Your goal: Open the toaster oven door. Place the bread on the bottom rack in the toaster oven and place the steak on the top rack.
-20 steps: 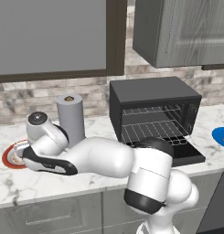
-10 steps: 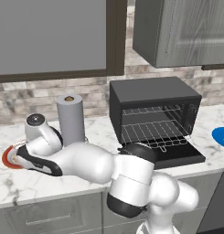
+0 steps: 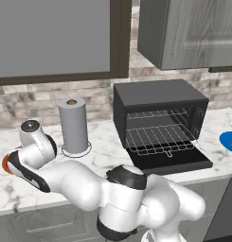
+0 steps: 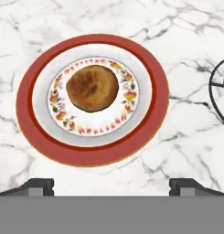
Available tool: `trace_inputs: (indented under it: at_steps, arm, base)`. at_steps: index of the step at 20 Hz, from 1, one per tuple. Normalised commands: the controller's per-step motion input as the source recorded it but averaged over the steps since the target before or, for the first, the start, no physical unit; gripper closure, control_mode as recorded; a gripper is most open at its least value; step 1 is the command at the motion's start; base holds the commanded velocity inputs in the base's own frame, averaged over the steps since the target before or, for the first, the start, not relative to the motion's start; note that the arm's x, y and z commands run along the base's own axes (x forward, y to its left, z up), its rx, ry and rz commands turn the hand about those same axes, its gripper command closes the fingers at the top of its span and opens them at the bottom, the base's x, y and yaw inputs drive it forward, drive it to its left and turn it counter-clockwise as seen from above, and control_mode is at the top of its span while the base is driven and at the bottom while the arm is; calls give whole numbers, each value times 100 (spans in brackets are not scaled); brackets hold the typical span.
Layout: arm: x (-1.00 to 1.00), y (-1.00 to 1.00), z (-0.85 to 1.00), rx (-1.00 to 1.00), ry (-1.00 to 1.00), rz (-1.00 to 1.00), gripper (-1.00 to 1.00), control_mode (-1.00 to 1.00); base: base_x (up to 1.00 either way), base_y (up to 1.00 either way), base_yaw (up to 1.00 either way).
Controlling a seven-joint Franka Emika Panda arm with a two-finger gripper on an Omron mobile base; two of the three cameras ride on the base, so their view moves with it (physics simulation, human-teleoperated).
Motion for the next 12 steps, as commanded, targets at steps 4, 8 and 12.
trace_inputs:
  at_steps: [4,8,12]
  arm:
    - [24,15,-37,0,0,0,-100,-100]
    - [37,27,-24,0,0,0,-100,-100]
    - [44,43,-20,0,0,0,-100,-100]
  base:
    - [0,0,0]
    - [0,0,0]
    - [0,0,0]
